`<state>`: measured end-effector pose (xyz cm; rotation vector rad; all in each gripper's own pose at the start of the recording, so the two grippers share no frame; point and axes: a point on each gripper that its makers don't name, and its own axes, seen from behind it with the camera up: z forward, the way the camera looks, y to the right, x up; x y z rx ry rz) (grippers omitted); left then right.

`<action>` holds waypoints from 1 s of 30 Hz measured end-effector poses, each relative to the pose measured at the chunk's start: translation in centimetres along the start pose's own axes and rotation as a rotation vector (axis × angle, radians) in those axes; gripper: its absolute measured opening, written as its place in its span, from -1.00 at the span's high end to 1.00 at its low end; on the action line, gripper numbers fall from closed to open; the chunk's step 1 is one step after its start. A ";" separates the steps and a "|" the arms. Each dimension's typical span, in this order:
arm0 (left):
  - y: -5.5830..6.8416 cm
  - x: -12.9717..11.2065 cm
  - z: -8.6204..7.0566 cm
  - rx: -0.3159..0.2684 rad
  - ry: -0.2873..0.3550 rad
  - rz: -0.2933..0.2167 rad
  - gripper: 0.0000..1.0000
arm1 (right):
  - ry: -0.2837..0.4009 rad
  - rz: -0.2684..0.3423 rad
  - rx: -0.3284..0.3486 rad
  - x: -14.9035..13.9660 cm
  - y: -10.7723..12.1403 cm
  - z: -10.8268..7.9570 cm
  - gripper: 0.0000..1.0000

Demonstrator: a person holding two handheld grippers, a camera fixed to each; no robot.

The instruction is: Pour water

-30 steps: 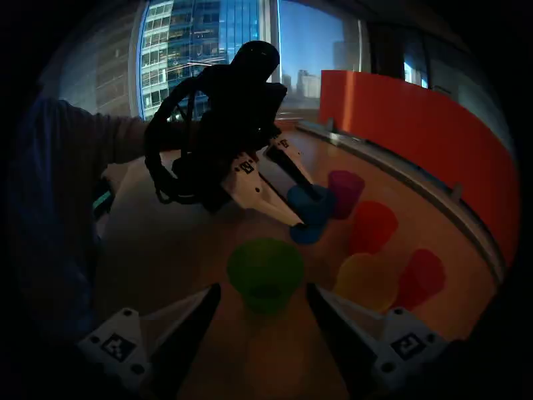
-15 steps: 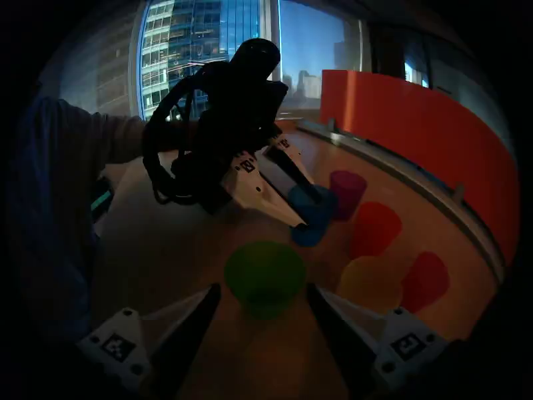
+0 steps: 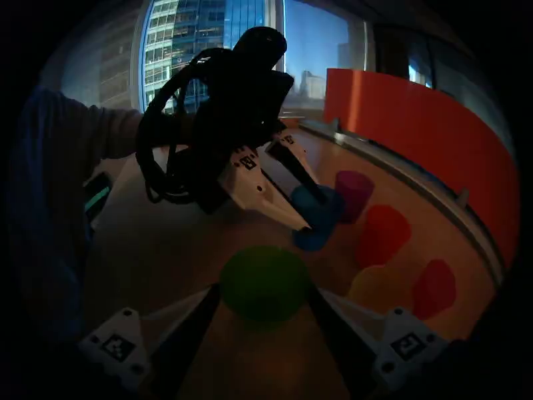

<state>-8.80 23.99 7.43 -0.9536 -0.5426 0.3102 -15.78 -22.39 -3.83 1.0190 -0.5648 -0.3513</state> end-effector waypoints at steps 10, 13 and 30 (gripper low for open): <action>0.0 -0.1 -0.1 0.000 0.003 0.001 -0.74 | 0.002 -0.016 -0.008 -0.1 0.1 1.2 -0.85; 0.0 0.0 -0.1 0.004 0.006 0.000 -0.74 | 0.004 -0.015 -0.015 0.0 0.2 1.3 -0.85; -0.4 2.3 -2.1 0.038 0.077 -0.016 -0.74 | 0.078 0.025 -0.073 2.2 1.4 -1.1 -0.84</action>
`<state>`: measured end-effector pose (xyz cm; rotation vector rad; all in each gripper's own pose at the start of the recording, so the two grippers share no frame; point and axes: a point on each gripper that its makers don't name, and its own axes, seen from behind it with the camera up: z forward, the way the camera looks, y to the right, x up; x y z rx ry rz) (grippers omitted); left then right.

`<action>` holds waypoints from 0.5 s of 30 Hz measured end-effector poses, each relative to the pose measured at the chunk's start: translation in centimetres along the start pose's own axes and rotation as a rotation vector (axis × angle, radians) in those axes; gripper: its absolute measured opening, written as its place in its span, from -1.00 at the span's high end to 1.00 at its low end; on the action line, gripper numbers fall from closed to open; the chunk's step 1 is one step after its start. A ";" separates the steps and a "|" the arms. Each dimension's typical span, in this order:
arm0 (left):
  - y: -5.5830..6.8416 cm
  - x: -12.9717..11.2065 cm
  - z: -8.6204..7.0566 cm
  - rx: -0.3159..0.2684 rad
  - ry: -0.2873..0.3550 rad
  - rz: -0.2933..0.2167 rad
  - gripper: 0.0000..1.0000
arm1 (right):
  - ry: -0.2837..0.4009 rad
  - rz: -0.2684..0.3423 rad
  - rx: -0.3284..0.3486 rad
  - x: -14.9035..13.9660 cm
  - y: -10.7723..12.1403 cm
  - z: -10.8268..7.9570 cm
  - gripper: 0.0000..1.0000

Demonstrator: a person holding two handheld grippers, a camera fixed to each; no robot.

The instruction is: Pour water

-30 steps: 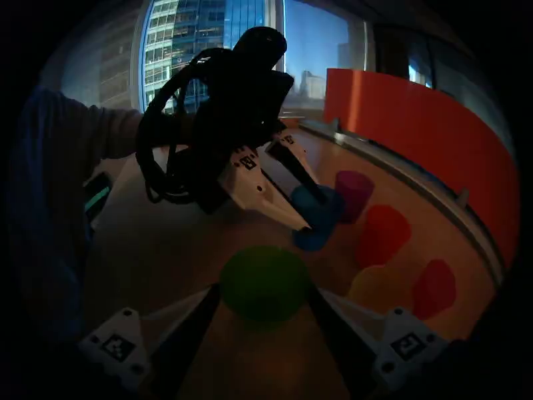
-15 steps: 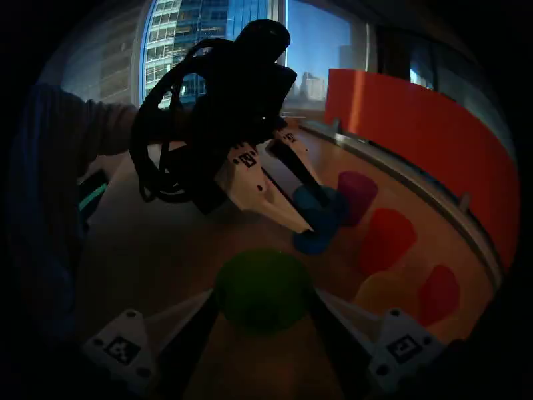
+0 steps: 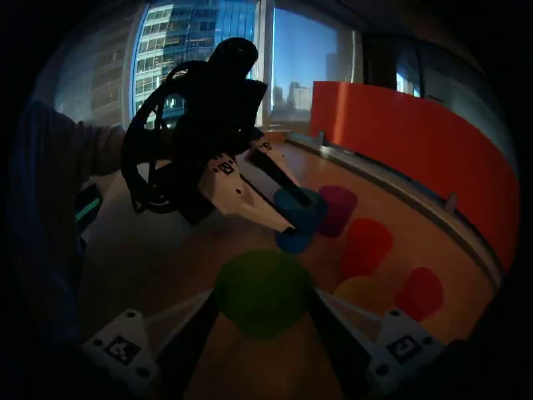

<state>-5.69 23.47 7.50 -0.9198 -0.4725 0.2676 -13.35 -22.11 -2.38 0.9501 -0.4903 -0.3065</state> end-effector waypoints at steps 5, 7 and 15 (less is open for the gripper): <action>-0.1 1.9 -1.2 0.018 0.050 -0.011 -0.74 | 0.034 0.010 -0.014 1.2 0.1 -1.1 -0.84; -0.1 2.6 -1.8 0.031 0.072 -0.013 -0.74 | 0.049 0.011 -0.023 1.7 0.3 -1.6 -0.84; -0.2 5.4 -4.3 0.067 0.166 -0.023 -0.74 | 0.112 0.029 -0.053 3.8 0.6 -3.2 -0.84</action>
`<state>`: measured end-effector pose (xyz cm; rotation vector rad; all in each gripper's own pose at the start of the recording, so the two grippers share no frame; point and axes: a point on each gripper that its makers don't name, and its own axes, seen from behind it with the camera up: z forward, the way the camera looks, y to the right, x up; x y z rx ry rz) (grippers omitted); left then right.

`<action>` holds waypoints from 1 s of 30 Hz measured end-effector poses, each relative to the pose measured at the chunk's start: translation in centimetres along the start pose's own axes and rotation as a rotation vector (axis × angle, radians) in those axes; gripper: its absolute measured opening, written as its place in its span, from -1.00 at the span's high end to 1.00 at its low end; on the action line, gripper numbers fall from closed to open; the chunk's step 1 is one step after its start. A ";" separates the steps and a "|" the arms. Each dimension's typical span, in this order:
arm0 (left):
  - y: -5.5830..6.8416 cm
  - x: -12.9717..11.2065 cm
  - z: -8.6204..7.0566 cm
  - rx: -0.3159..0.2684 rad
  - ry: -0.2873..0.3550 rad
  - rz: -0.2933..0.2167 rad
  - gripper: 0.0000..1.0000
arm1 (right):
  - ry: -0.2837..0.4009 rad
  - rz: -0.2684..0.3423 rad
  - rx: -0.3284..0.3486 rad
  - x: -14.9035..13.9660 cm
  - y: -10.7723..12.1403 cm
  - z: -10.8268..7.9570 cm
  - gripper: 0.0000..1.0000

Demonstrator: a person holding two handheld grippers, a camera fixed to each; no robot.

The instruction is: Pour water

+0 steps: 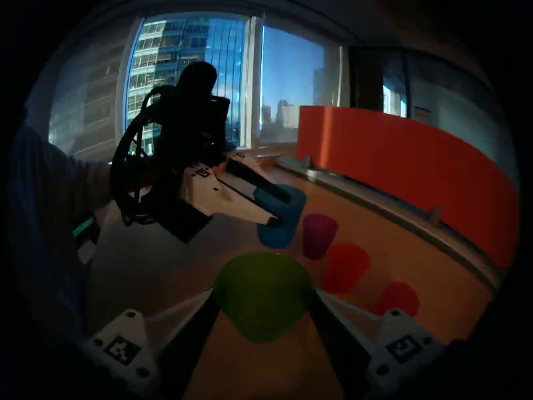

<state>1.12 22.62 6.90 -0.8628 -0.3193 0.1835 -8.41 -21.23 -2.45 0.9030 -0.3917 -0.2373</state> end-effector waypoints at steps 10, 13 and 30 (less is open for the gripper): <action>0.0 4.1 -3.1 0.030 0.131 -0.019 -0.74 | 0.091 0.025 -0.034 3.3 0.7 -1.6 -0.84; 0.0 5.2 -4.0 0.037 0.167 -0.026 -0.74 | 0.118 0.026 -0.044 4.2 1.0 -2.1 -0.85; 0.9 8.5 -7.8 0.043 0.269 -0.044 -0.74 | 0.244 -0.008 -0.094 8.4 2.1 -4.0 -0.85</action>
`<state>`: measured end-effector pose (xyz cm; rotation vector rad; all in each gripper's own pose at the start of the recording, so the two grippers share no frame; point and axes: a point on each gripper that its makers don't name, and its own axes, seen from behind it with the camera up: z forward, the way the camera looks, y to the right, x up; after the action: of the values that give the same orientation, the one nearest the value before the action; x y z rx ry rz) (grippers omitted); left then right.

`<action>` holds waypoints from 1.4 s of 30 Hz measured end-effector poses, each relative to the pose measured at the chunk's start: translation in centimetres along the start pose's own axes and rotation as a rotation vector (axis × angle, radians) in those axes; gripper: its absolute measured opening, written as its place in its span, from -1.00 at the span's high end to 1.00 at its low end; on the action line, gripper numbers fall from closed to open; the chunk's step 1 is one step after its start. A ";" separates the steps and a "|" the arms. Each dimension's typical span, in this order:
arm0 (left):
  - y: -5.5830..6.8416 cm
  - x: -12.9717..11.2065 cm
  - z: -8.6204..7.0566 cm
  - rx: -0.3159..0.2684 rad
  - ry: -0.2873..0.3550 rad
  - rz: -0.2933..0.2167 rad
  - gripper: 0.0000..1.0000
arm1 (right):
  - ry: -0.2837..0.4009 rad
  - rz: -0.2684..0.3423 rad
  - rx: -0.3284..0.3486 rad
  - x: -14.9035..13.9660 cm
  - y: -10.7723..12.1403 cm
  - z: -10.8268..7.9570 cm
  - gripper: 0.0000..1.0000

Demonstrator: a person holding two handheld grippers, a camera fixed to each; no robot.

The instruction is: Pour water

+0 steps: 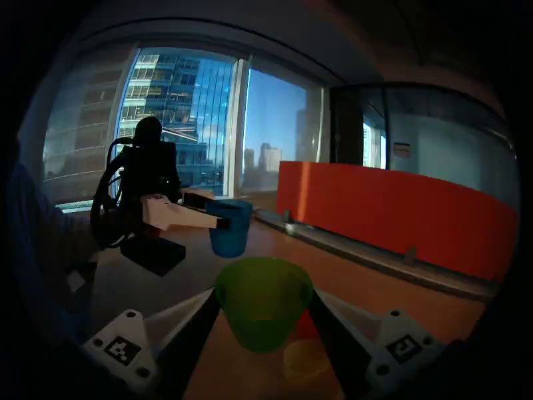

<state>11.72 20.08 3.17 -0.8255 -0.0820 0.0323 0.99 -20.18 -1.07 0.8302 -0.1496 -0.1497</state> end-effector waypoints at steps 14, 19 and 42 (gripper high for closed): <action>0.7 0.8 -1.1 -0.016 0.014 0.002 -0.74 | 0.046 -0.037 -0.030 1.8 0.8 0.2 -0.85; 0.9 1.0 -1.2 -0.022 0.016 0.005 -0.74 | 0.061 -0.038 -0.033 2.4 0.9 0.2 -0.85; 1.8 3.6 -1.8 -0.016 0.070 0.139 -0.74 | 0.074 -0.034 -0.007 2.8 0.5 0.5 -0.84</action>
<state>15.45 20.20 0.83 -0.8461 0.0415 0.1341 3.67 -20.77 -0.17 0.8307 -0.0651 -0.1514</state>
